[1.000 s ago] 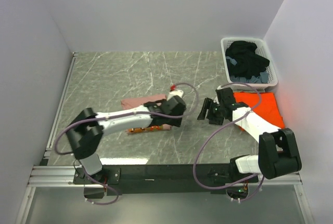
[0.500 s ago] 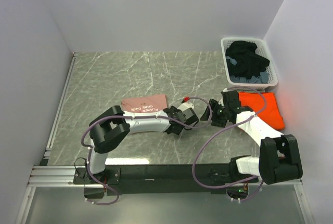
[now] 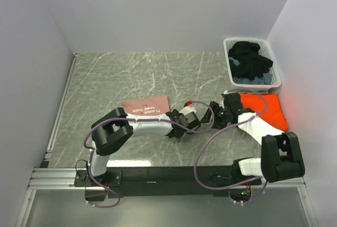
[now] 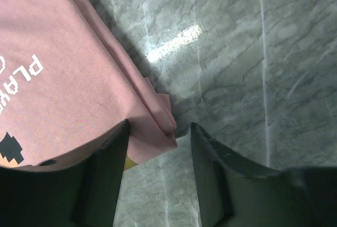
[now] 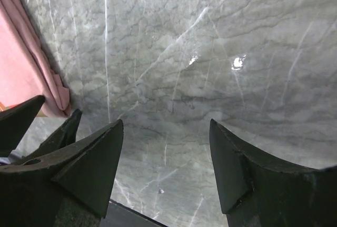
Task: Fold and stack the t-shirts
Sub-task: Neatly place the folded tshirt to the corner
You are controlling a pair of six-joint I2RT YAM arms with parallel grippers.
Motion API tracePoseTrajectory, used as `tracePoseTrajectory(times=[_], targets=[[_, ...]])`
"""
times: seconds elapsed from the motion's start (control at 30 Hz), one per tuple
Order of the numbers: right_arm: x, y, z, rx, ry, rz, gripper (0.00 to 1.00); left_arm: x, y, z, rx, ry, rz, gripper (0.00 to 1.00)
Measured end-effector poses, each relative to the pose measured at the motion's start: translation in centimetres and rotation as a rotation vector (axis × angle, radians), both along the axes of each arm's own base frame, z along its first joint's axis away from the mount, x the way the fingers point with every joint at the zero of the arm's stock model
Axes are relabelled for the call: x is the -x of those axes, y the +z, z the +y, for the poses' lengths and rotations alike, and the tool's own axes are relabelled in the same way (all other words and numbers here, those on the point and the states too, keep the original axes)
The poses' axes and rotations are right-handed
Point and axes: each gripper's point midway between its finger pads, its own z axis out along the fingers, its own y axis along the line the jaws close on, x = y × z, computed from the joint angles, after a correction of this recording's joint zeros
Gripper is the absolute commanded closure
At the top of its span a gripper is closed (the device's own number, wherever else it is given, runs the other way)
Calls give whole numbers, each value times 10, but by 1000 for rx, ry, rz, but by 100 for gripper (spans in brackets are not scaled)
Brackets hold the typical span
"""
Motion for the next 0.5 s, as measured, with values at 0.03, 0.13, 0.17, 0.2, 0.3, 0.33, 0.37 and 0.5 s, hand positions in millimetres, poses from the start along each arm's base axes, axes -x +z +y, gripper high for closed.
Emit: tracePoseTrajectory(times=[0.03,0.13,0.17,0.2,0.3,0.33,0.37,0.5], targets=[[1,-1,1,-7,2,3,28,0,0,0,1,1,-4,50],[2,-2,5,-29,9,7,28,-2,-1,2,-6,9,-15,76],[2,-3,6,-39,12,8,28,-2,-3,3,-15,6,-15,83],[2,-3,8,-50,14,11,28,-2,-4,5,-24,5,-18,99],[0,-1,16,-96,25,-1,28,-3,-3,6,-26,5,-25,99],[-1,0,19,-119,27,-5,23,-3,-3,6,-23,5,-26,99],[-2,1,23,-146,25,-11,20,-3,-2,6,-18,5,-26,99],[-10,3,43,-267,21,-31,13,3,4,9,12,-3,-7,99]])
